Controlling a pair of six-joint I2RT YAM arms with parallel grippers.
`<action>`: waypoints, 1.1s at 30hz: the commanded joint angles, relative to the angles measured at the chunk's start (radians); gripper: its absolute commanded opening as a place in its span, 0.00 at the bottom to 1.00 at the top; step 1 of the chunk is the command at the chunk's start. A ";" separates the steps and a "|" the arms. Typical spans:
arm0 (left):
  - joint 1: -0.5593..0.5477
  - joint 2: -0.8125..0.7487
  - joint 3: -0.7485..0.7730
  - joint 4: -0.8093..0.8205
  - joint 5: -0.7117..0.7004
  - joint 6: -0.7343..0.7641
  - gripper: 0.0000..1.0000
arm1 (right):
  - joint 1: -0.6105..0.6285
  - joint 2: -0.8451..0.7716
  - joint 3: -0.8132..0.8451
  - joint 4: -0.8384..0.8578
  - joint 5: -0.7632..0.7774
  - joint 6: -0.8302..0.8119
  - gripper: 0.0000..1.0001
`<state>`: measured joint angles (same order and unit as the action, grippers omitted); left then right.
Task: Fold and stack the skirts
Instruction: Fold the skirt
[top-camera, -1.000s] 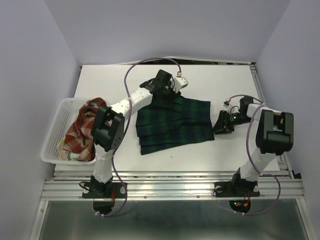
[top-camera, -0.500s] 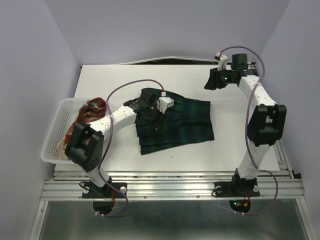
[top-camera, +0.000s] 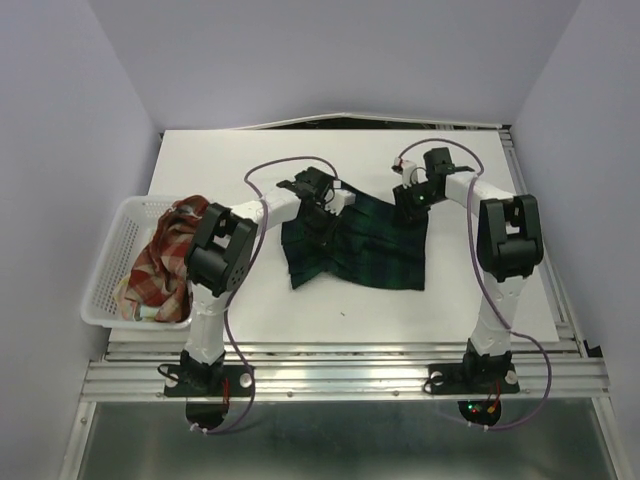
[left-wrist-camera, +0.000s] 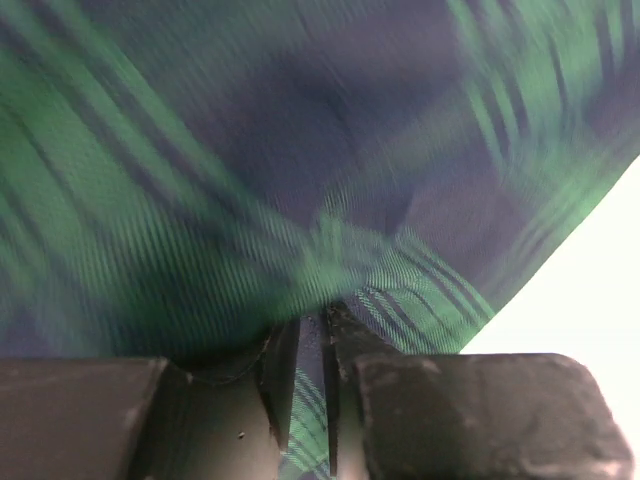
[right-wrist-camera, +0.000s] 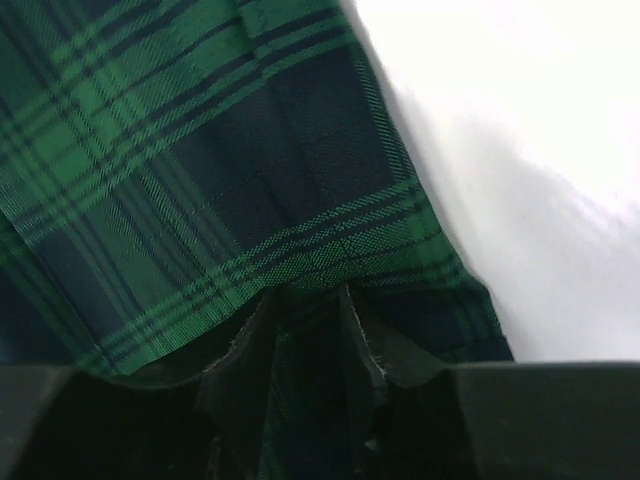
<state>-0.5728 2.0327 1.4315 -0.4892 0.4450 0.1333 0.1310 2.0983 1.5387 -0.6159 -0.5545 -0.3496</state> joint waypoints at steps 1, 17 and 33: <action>0.048 0.128 0.180 0.017 -0.037 0.034 0.25 | 0.002 -0.073 -0.135 -0.071 0.122 -0.083 0.36; 0.119 -0.104 0.301 0.231 -0.016 0.014 0.56 | 0.012 -0.317 -0.214 -0.096 0.206 0.116 0.50; 0.119 -0.054 -0.054 0.643 0.250 -0.578 0.32 | 0.077 -0.094 0.233 -0.021 0.231 0.554 0.72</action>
<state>-0.4545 1.9514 1.3685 0.0605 0.6563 -0.3256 0.1593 1.9408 1.7283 -0.6559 -0.3679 0.0975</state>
